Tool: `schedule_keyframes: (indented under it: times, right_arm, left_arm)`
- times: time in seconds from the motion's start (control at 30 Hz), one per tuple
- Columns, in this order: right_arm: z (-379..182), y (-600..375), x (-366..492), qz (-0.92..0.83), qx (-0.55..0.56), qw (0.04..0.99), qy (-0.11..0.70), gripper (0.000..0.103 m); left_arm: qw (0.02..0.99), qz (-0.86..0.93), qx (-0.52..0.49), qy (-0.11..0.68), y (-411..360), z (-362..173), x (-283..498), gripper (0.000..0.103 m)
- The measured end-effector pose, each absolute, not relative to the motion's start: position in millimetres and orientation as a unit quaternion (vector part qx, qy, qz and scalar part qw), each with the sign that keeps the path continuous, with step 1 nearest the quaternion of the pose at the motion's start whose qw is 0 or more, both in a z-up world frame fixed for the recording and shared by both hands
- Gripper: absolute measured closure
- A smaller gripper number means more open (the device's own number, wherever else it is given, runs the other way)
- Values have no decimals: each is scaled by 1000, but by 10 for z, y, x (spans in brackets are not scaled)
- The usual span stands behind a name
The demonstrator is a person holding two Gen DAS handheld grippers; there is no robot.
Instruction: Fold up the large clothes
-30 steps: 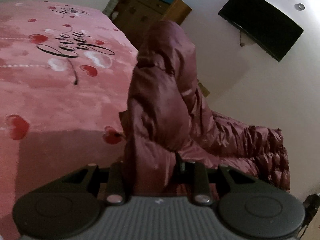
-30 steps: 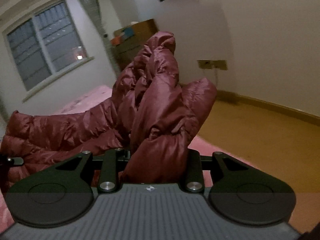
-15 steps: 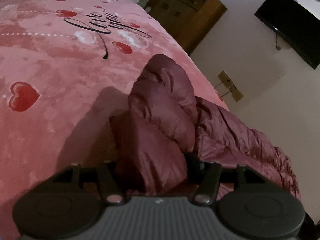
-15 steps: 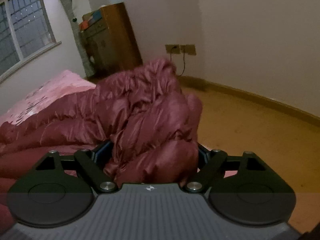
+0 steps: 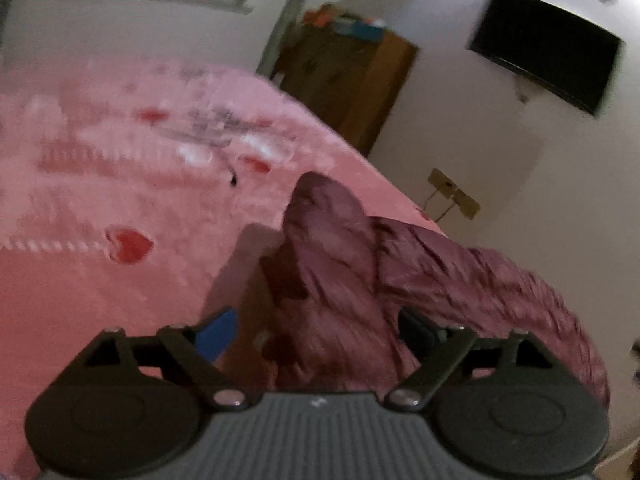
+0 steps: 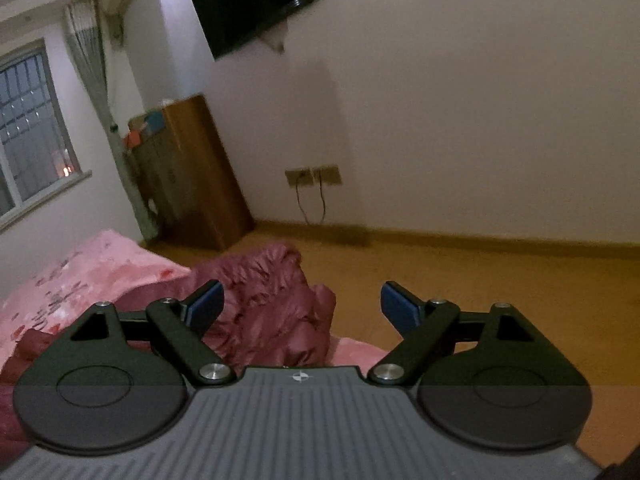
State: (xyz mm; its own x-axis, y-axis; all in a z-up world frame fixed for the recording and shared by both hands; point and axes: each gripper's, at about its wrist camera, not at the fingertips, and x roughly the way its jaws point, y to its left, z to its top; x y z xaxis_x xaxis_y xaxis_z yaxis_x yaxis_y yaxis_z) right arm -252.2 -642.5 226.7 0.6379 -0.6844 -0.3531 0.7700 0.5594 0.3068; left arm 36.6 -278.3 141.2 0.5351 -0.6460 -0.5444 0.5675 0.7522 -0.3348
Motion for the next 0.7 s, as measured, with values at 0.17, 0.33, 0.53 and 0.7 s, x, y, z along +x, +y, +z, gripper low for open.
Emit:
schedule_keyframes:
  times: [0.17, 0.33, 0.53, 0.7]
  right_arm:
    - [2597, -5826, -2816, -428, 185, 883, 56, 0]
    - [2891, -5194, -3048, -421, 160, 892, 39, 0]
    - [3050, -4583, -3174, -409, 137, 900, 58, 0]
    - [3182, -4037, -3360, -373, 159, 910, 92, 0]
  left_arm:
    - [882, -368, -27, 292, -2597, 1621, -278, 7]
    - [886, -384, -11, 261, -2410, 1780, -878, 1]
    - [883, -391, -5, 261, -2164, 1919, -1359, 1]
    - [881, -394, -22, 261, -1919, 2043, -1647, 1]
